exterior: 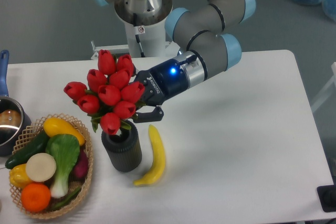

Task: Insert the flowers into the vase
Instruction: 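Lower the tulip stems into the grey vase opening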

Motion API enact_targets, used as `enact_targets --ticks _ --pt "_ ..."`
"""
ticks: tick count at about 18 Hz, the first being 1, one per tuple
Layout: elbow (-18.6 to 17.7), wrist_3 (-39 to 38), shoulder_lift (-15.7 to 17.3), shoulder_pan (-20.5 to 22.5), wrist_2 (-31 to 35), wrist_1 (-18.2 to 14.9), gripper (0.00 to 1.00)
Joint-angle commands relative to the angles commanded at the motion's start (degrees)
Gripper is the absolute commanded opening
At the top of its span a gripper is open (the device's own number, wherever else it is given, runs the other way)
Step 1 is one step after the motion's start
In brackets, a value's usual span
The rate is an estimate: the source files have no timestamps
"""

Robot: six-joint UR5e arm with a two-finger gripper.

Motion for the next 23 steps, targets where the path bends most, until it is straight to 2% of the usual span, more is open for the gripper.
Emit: enact_targets --ticks 7,23 --pt "-3.6 4.8 0.2 0.2 0.2 0.1 0.44" --pt "-5.3 7.2 0.1 0.0 0.4 0.5 0.44"
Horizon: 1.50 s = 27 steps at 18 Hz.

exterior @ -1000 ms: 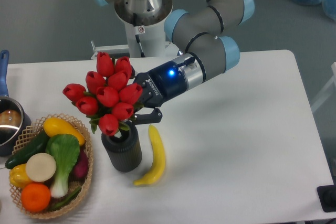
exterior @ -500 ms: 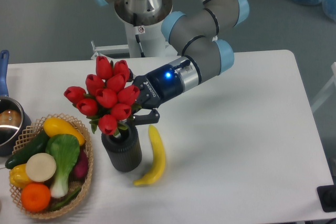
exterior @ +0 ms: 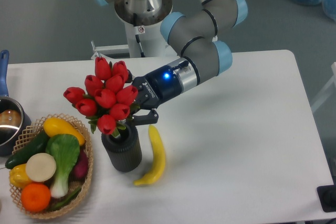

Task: Insert the flowers into the vase
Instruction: 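Lower the tulip stems into the grey vase opening, then push the tulip bunch further down into the vase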

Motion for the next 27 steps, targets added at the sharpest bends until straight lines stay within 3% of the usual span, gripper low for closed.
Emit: enact_targets --ticks 27 --pt "-1.8 4.4 -2.5 0.5 2.1 -0.2 0.45"
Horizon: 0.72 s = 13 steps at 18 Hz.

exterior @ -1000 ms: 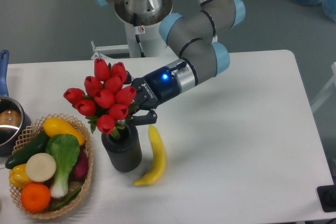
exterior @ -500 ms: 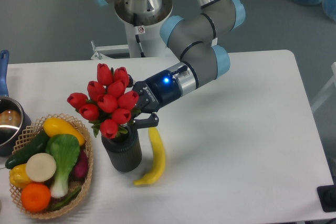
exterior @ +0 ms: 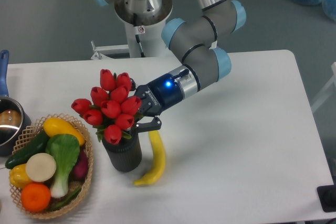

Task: Insert the flowers into the vase
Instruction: 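Push the tulip bunch further down into the vase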

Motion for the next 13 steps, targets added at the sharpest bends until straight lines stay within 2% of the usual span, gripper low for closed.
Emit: enact_targets --ticks 13 --pt "-0.3 1.8 -1.6 0.0 0.0 0.1 0.46"
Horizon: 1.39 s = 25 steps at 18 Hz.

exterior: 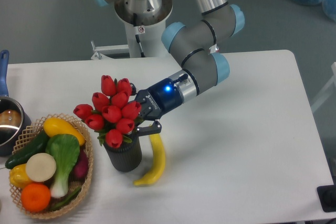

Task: Insert the flowers into the vase
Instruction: 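Push the tulip bunch further down into the vase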

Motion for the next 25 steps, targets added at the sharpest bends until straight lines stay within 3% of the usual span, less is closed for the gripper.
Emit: enact_targets --ticks 17,25 --pt "-1.8 3.3 -0.9 0.0 0.1 0.0 0.47" --pt "-1.9 3.7 -0.9 0.0 0.2 0.1 0.54"
